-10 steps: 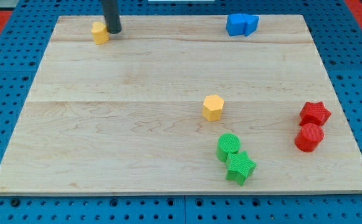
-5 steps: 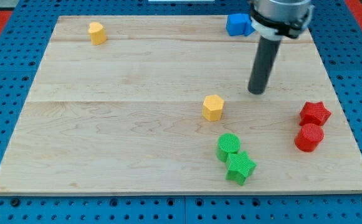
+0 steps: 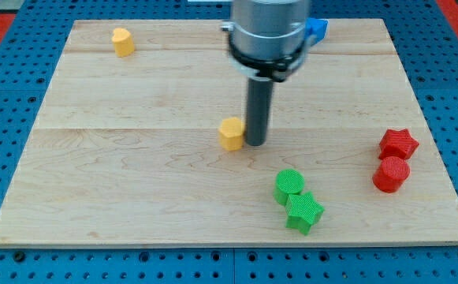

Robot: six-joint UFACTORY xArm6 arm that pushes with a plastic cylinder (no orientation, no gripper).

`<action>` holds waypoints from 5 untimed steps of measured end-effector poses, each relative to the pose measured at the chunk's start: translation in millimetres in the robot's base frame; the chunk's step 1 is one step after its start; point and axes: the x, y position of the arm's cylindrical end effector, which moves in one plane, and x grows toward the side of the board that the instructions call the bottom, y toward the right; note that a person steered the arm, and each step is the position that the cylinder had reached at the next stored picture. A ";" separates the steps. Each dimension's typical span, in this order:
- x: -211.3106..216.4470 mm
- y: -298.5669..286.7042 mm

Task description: Move the yellow hexagon closer to the yellow heart

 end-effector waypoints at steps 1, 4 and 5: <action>-1.2 -44.3; -31.6 -138.3; -36.4 -166.7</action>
